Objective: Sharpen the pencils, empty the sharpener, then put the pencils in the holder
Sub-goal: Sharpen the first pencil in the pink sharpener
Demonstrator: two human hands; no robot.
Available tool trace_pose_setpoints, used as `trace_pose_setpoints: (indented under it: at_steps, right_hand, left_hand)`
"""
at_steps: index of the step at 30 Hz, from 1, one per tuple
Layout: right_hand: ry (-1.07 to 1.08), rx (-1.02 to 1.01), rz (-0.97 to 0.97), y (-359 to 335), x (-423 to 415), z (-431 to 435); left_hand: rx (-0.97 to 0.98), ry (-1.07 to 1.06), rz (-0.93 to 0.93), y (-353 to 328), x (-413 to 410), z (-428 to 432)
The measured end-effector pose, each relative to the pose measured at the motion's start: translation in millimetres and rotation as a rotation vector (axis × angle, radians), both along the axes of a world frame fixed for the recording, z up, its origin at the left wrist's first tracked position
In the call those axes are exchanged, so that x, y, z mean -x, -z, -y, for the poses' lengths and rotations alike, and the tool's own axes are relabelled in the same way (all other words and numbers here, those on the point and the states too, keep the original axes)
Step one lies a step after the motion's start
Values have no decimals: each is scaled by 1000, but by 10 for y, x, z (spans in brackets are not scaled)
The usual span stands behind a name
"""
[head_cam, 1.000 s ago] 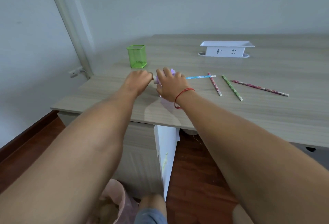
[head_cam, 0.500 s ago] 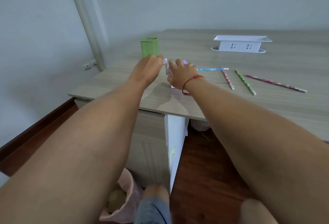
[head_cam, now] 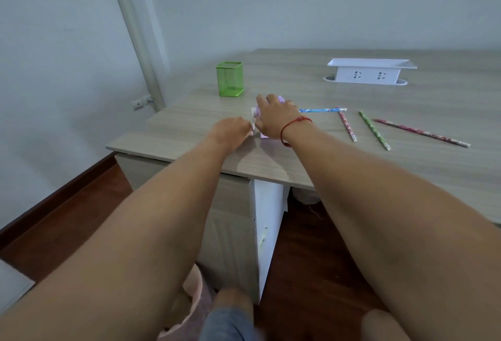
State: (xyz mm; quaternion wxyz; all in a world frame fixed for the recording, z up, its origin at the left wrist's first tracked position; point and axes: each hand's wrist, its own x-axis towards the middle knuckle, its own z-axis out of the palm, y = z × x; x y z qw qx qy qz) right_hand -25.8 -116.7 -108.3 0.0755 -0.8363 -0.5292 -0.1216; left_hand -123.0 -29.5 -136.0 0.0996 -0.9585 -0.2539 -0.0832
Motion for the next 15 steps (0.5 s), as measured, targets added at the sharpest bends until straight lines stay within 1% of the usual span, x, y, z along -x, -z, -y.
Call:
trace_pose_setpoints:
  at_steps: [4, 7, 10, 15]
  right_hand:
    - [-5, -48, 6, 54, -28, -26]
    - [-50, -29, 5, 47, -86, -29]
    - [-71, -97, -61, 13, -95, 33]
    - [-5, -117, 90, 48, -40, 56]
  left_hand:
    - [-34, -80, -26, -15, -136, -37]
    - [-45, -63, -25, 24, -140, -73]
    - [-44, -42, -16, 38, -132, -117]
    - [-62, -61, -16, 58, -129, -95]
